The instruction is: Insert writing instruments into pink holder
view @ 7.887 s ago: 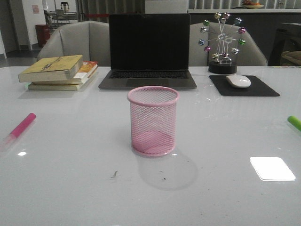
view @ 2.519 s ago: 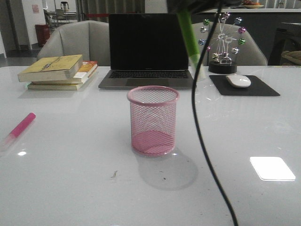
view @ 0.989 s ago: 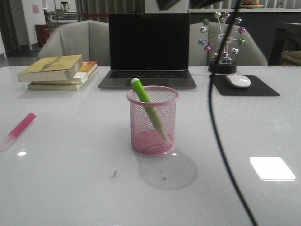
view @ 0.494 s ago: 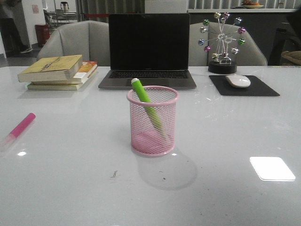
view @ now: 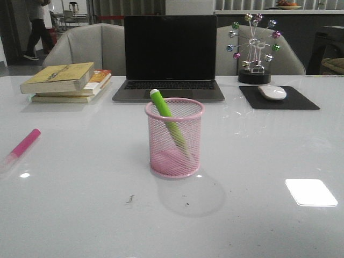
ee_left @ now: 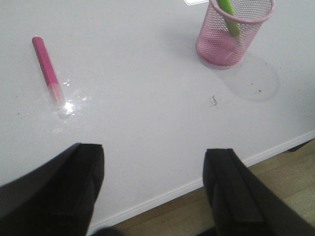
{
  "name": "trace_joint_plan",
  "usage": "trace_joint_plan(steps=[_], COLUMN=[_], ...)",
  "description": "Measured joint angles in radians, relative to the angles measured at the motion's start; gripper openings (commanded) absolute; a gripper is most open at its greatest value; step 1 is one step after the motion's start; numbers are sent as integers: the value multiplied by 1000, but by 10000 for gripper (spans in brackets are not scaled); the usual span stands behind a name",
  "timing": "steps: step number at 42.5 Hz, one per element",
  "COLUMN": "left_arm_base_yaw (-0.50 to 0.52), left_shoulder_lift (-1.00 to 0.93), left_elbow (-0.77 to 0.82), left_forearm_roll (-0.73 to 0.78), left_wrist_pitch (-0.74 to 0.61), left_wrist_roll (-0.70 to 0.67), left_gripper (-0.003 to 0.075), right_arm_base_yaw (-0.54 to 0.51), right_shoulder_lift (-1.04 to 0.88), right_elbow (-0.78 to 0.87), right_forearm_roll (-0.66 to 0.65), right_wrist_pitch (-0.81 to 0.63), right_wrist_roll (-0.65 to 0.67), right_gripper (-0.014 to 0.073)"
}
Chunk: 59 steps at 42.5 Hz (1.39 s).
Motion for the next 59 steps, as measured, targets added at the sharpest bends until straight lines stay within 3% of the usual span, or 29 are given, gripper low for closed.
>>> trace_joint_plan(steps=[5, 24, 40, 59], left_arm_base_yaw=[38, 288, 296, 296], left_shoulder_lift=[62, 550, 962, 1246], left_elbow=[-29, -329, -606, -840], left_forearm_roll=[0, 18, 20, 20], left_wrist_pitch=[40, 92, 84, 83], left_wrist_roll=[-9, -11, -11, -11], left_gripper=[615, 615, 615, 615], right_arm_base_yaw=[0, 0, 0, 0], right_shoulder_lift=[0, 0, 0, 0], right_elbow=[0, 2, 2, 2], right_forearm_roll=[0, -2, -2, -2], right_wrist_pitch=[0, 0, 0, 0], right_wrist_roll=[0, 0, 0, 0], right_gripper=[489, 489, 489, 489])
